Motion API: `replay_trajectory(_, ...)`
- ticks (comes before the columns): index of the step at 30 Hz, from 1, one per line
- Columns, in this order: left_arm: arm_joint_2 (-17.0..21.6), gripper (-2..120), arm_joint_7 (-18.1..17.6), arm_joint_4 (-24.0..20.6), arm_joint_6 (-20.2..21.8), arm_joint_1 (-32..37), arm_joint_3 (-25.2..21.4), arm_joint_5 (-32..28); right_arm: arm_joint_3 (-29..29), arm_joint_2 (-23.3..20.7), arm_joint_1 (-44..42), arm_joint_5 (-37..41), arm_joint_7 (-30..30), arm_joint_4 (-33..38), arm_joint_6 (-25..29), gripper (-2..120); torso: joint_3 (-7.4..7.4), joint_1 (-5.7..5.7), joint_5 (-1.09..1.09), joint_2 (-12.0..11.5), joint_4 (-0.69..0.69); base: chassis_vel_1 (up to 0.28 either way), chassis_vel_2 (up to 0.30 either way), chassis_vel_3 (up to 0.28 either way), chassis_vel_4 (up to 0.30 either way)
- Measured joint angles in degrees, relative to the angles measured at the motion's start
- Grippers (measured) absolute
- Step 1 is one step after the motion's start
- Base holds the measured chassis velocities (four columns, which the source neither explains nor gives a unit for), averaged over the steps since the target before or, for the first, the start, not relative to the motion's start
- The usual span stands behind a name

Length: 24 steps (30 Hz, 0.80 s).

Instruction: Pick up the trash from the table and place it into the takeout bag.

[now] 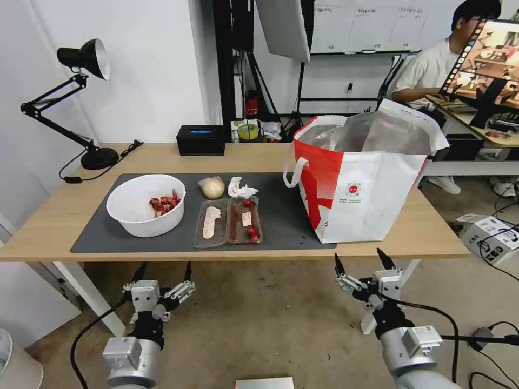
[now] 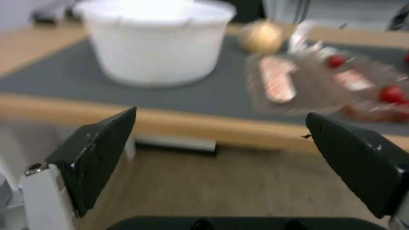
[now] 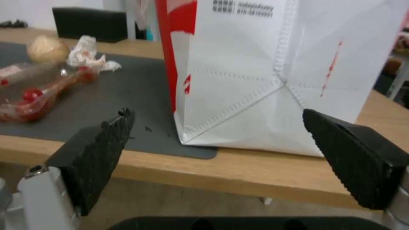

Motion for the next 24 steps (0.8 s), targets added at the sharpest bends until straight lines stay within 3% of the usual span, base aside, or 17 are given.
replay_trajectory(2,-0.07,100,-1.69,-0.15,2.00,-0.22,0.11,-1.29,-0.17,-1.76,1.19,1.43,0.48,-0.39,-1.54,100,0.00,0.00,0.00,0.00,0.00,0.000,0.000,0.000,0.000)
replay_trajectory(4,-0.18,100,-5.98,-0.63,6.47,-0.69,0.35,-4.56,-0.61,-5.83,3.78,4.71,1.55,-1.29,-5.10,100,0.00,0.00,-0.01,0.00,0.01,0.000,0.000,0.000,0.000)
replay_trajectory(9,-0.27,100,-8.15,-1.05,7.85,-0.84,0.36,-6.17,-1.93,-12.47,8.21,10.09,3.31,-2.79,-10.69,100,0.01,0.00,-0.01,0.00,0.03,0.000,0.000,0.000,0.000)
replay_trajectory(24,-0.53,100,-7.57,-1.60,5.21,-0.71,0.37,-6.28,-3.19,-12.42,8.36,10.52,3.46,-3.00,-11.21,100,0.00,0.00,-0.02,0.00,0.00,0.000,0.000,0.000,0.000)
